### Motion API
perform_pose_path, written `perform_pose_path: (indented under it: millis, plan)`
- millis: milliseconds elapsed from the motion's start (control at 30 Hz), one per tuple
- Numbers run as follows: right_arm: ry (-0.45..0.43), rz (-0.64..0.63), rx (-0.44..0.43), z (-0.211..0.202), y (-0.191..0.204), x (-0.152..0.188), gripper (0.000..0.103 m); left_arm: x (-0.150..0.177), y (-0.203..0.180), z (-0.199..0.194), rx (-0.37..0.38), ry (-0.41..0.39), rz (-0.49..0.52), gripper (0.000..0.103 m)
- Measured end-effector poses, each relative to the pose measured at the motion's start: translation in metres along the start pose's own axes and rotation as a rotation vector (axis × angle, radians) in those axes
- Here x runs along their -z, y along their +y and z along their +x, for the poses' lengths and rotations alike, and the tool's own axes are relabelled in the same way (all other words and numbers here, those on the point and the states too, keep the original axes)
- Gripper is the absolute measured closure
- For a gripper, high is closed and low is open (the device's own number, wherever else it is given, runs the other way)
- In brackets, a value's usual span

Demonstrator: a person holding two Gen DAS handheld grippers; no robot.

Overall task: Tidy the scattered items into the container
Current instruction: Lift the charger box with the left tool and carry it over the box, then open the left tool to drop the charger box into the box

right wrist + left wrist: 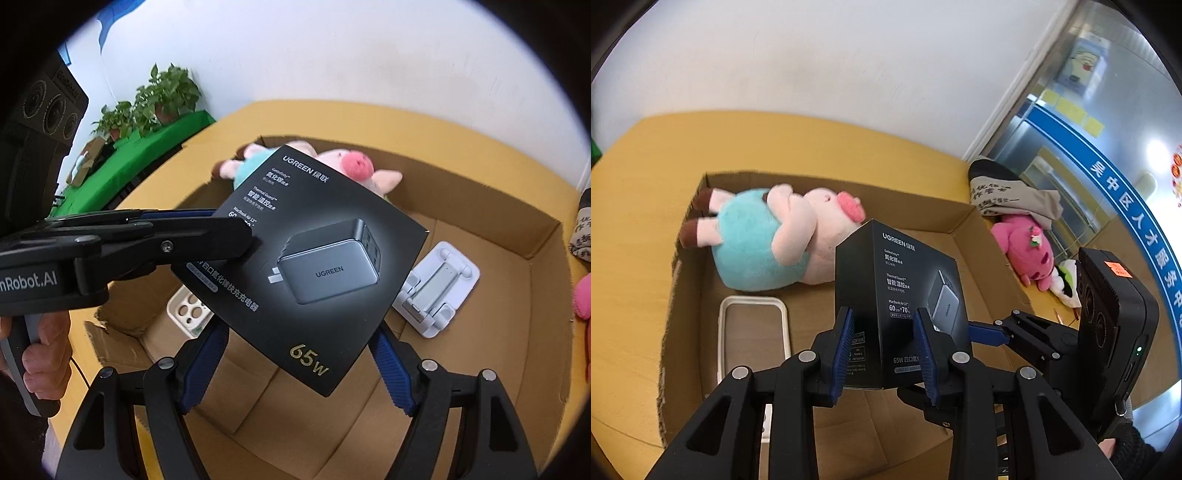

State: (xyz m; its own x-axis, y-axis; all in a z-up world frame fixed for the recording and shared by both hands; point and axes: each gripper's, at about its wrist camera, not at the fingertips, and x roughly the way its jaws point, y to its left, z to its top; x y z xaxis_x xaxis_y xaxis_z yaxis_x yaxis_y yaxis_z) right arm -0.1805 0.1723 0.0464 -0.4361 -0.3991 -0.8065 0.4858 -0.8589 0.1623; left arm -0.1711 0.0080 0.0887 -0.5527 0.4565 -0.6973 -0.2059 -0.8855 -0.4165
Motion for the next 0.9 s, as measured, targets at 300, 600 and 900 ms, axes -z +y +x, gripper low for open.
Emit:
perform_pose_path:
  millis: [300, 600, 900]
  plan:
    - [0.178, 0.043, -0.026, 0.043, -0.016, -0.004, 0.025, 0.005, 0.025, 0.040, -0.027, 0.102, -0.088, 0.069]
    - [0.269, 0.080, -0.012, 0.061, -0.020, -0.007, 0.024, 0.011, 0.037, 0.063, -0.060, 0.148, -0.152, 0.069]
    - [0.158, 0.124, -0.001, 0.021, -0.018, 0.001, 0.021, 0.014, 0.027, 0.025, -0.107, 0.042, -0.114, 0.060]
